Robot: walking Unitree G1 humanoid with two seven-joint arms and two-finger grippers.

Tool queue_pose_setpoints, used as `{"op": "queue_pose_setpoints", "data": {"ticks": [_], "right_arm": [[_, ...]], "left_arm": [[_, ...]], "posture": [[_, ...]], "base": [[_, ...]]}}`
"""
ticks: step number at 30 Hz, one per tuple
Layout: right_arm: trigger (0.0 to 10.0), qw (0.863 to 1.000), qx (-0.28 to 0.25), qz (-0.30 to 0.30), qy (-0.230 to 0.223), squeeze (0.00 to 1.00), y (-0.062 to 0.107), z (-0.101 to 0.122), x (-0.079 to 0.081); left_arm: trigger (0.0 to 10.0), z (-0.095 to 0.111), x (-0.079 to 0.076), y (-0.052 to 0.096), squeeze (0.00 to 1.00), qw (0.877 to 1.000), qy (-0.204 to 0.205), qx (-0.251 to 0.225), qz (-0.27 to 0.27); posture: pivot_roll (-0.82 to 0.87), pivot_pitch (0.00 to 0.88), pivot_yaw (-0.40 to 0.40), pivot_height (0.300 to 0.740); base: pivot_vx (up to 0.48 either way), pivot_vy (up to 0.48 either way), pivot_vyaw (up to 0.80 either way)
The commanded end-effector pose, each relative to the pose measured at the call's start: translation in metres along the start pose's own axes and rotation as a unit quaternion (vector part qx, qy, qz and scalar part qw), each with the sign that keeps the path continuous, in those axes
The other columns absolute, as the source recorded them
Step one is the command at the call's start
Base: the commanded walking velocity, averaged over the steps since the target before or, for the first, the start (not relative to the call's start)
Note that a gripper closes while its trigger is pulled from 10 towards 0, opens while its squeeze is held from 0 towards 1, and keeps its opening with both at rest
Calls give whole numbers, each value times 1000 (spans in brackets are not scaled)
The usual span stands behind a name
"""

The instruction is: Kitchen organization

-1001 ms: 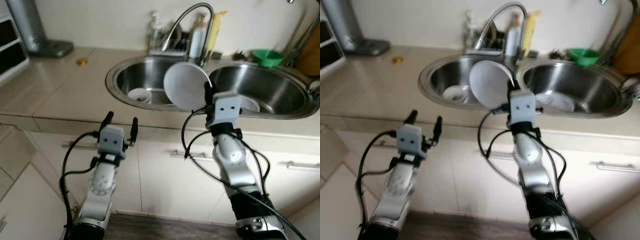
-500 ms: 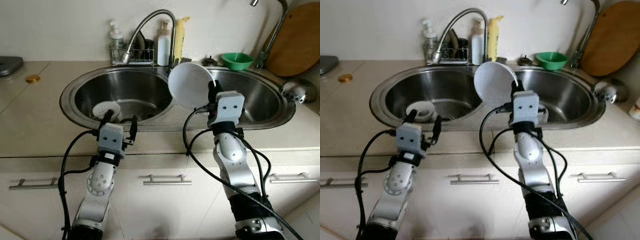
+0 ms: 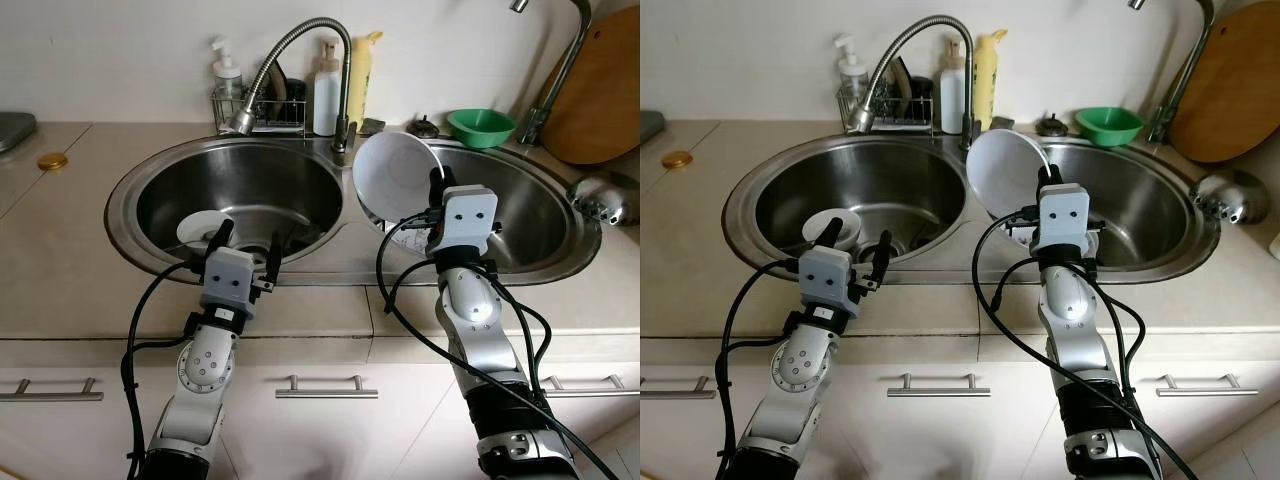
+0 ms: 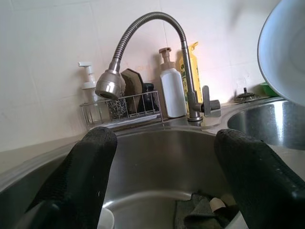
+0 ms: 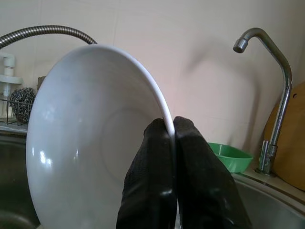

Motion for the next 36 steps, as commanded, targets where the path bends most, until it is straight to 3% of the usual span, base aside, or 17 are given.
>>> {"op": "queue_pose_setpoints", "data": {"ticks": [1,12,20,23,29,32,36], "right_arm": [[0,1000,-3,-7,-4,0,-6,4,-3],[0,1000,13,-16,-13,0,-7,-3,-6],[0,993,73,-71,-52,0,-13,-25,-31],[0,985,118,-110,-66,0,-14,-42,-50],[0,975,170,-143,-2,0,-19,-57,-81],[0,970,200,-136,32,0,-17,-68,-85],[0,961,253,-87,67,0,-13,-87,-75]], "left_arm": [[10000,2,-2,-1,0,1000,0,-2,-3],[10000,1,-3,-2,0,1000,3,-1,0],[10000,3,-3,-2,0,1000,2,-4,-2],[10000,3,-4,-1,0,1000,2,-3,-2],[10000,3,-3,-2,0,1000,1,-4,-1],[10000,3,-3,-1,0,1000,1,-3,-2],[10000,3,-4,-1,0,1000,0,-3,-3]], "posture": [[110,0,-29,740],[110,0,-30,740],[112,0,-31,740],[114,0,-33,740],[117,0,-35,740],[119,0,-36,740],[122,0,-37,740]], "base": [[352,0,0],[120,0,0],[0,0,0],[0,0,0],[0,0,0],[0,0,0],[0,0,0]]}}
Point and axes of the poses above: a point about 5 cm out from each wrist's last joint towards the gripper, its own y axis pointing back from the gripper into the wrist, its own z axis along the axis of the wrist's last joint, x = y × z, the point moved 6 cm from there along -y, pointing out of the wrist towards the gripper, and after that the axes turned 5 degrees about -y, right-handed, at the moved point
